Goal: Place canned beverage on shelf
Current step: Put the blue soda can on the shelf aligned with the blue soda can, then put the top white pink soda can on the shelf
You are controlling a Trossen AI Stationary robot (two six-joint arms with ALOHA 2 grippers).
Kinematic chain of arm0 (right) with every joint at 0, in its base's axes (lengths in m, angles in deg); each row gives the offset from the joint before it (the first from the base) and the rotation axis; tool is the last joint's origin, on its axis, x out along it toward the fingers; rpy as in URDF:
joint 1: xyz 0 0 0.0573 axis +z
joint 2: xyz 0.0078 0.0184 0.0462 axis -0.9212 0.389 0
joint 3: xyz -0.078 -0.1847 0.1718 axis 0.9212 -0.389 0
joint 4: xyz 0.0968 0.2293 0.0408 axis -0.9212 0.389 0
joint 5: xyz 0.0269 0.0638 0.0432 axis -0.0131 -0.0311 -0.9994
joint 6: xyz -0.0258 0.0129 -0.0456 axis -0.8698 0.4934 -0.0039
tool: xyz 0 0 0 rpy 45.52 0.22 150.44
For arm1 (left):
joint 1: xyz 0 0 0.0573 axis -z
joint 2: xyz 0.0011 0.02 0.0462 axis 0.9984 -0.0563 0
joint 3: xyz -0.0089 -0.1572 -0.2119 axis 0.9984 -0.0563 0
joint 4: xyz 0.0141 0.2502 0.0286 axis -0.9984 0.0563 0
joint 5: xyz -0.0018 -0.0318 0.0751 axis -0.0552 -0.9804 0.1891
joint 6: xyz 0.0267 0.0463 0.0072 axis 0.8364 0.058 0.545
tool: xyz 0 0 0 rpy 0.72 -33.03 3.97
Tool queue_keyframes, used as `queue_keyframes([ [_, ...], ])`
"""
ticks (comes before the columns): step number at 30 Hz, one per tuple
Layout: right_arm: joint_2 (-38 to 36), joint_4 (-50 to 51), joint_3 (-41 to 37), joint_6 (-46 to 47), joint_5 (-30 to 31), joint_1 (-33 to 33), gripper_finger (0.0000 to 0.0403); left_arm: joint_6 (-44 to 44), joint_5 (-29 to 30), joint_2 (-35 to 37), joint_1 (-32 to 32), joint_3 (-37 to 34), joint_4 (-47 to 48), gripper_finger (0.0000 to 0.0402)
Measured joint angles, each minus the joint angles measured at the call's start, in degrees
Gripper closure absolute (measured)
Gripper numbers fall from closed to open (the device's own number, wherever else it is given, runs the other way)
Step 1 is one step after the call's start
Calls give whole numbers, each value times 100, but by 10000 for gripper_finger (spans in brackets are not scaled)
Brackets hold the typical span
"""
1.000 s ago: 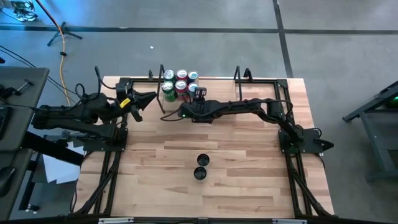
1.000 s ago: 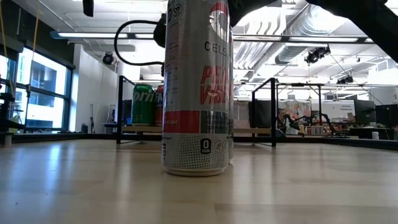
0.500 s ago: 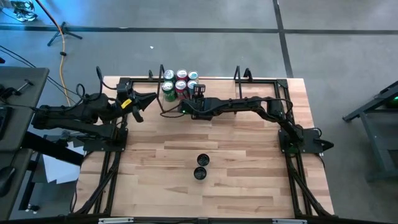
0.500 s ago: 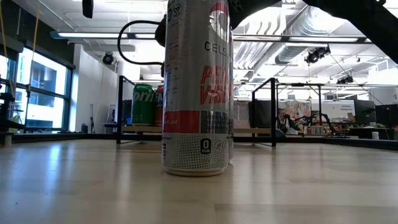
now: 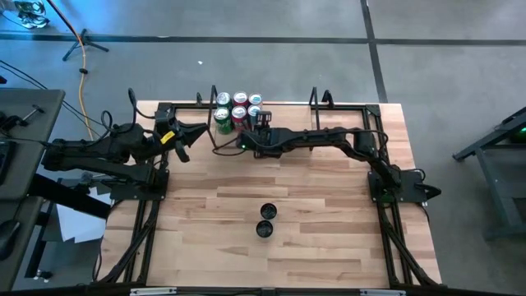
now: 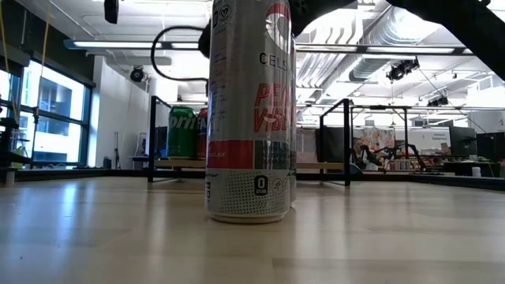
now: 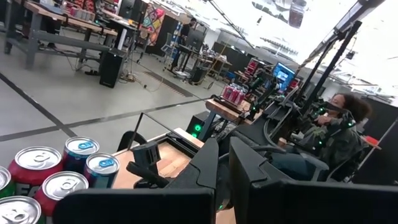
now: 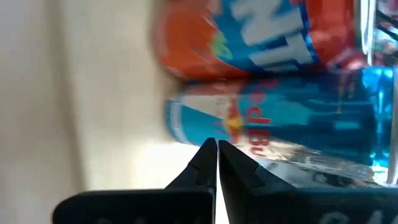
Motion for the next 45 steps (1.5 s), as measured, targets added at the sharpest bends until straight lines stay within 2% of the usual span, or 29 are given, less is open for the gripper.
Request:
queue_keyframes([
  [5, -366, 472, 0, 591, -777, 215, 403, 2, -90, 24, 0, 0, 19, 401],
  [12, -1109, 1496, -16, 1567, -1542, 353, 403, 9, -207, 28, 0, 0, 21, 401],
  [15, -1634, 1408, -504, 1776, -1800, 355, 403, 148, -508, 28, 1, 0, 16, 401],
  [19, -2721, 884, -1857, 2240, -1947, 355, 403, 215, -681, 28, 4, 0, 15, 401],
  [23, -4048, 213, -3406, 3123, -2073, 450, 403, 262, -683, 28, 2, 0, 17, 401],
  [27, -5227, -902, -4685, 3857, -2254, 692, 403, 260, -686, 28, 2, 0, 16, 401],
  [31, -6023, -2354, -5583, 4306, -2489, 829, 403, 258, -823, 26, 0, 0, 17, 401],
  [34, -6365, -3403, -6001, 4501, -2827, 883, 403, 258, -873, 25, 0, 0, 15, 401],
  [38, -6660, -4576, -6245, 4454, -3728, 895, 403, 262, -873, 24, 0, 0, 17, 401],
  [41, -6854, -4733, -6141, 4410, -4165, 895, 403, 262, -875, 24, 0, 0, 17, 401],
  [45, -7122, -4758, -5957, 4240, -4316, 893, 403, 266, -876, 24, 0, 0, 15, 401],
])
